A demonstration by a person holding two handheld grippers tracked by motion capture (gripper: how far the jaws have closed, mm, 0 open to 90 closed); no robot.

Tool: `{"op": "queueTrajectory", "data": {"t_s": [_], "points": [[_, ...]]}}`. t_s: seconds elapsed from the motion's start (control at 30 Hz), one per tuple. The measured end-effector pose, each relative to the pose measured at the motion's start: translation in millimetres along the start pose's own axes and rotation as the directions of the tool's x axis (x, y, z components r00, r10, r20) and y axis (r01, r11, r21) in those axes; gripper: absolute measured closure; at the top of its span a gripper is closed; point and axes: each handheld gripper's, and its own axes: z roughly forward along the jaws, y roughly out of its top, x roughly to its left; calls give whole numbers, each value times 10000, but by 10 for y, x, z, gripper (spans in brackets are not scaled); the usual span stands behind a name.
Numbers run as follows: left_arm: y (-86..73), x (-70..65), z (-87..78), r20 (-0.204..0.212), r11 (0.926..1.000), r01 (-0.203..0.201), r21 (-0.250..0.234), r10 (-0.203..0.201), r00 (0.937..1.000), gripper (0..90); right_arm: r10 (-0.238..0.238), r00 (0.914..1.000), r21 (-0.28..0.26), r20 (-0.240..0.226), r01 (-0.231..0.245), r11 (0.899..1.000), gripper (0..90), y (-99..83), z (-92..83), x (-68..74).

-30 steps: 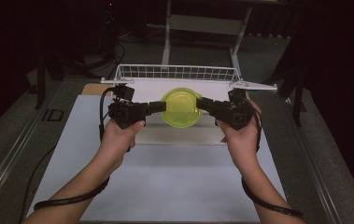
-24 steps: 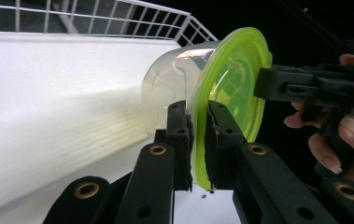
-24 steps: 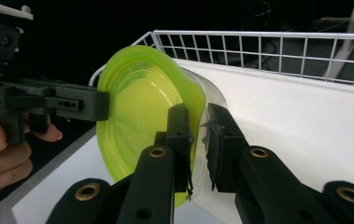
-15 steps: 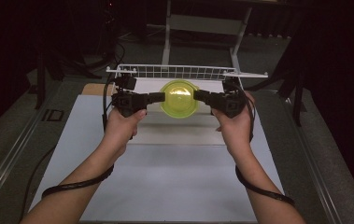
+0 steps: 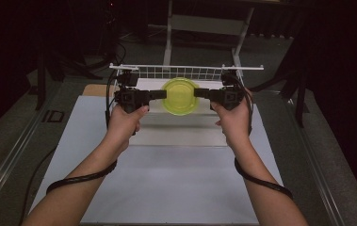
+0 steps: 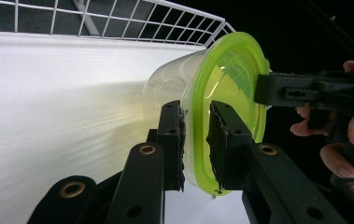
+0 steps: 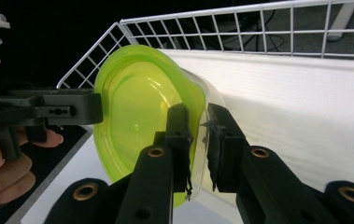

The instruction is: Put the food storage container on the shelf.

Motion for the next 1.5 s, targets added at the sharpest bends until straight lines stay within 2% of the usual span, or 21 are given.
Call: {"op": "queueTrajectory", "data": {"t_s": [0.1,0.13,0.23,0.37,0.53,0.7,0.77,0.87,0.9,0.97,1.03,1.17,1.23,1.3,1.33,1.4,1.43,1.5], "points": [[18,14,18,-145,10000,-35,53,36,9999,755,-51,9999,-14,140,51,10000,791,22,11,3],[28,36,31,-93,9999,117,-12,-117,9999,755,9,9996,-31,293,-8,10000,782,49,25,-7],[33,48,62,-52,9998,166,-52,-166,9998,755,340,9990,216,301,-346,9992,743,82,71,-66],[29,40,97,14,9997,217,-67,-217,9998,743,416,9977,265,539,-430,9987,716,93,134,-132],[67,65,125,-210,9995,313,-64,-314,9993,728,294,9965,318,777,-320,9990,642,162,177,-152],[84,102,151,-285,9991,383,-202,-389,9988,703,359,9953,258,894,-383,9989,621,181,222,-158],[87,115,165,-403,9992,333,-220,-342,9986,682,191,9948,259,1000,-218,9994,574,181,233,-153],[87,114,174,-500,9992,227,-321,-243,9985,659,226,9950,262,969,-253,9993,571,186,235,-166],[89,109,175,-554,9994,110,-314,-127,9984,606,119,9948,318,1014,-152,9994,564,195,234,-173],[100,114,180,-606,9995,29,-314,-48,9981,586,111,9948,337,1011,-146,9993,549,196,233,-180],[111,120,181,-703,9995,-42,-326,19,9975,526,102,9953,250,959,-126,9996,531,197,224,-171],[131,142,132,-529,9976,-75,-694,38,9986,474,-117,9968,8,795,116,9999,517,199,177,-104],[141,153,103,-537,9974,-60,-720,21,9986,436,-252,9976,-23,651,254,9997,516,196,157,-59],[135,157,57,-570,9956,-143,-928,90,9983,398,-347,9983,-163,462,355,9992,528,184,124,-16],[129,162,27,-462,9949,-189,-993,144,9988,394,-387,9984,-228,401,397,9990,547,170,102,8],[92,163,-34,-160,9898,-477,-1345,459,9988,313,-458,9986,-358,263,467,9983,600,127,60,52],[72,153,-66,-241,9867,-593,-1513,563,9981,279,-504,9986,-305,165,509,9982,690,96,40,71],[16,138,-138,-351,9781,-880,-1886,828,9959,261,-771,9965,-96,335,775,9969,848,17,12,117]]}}
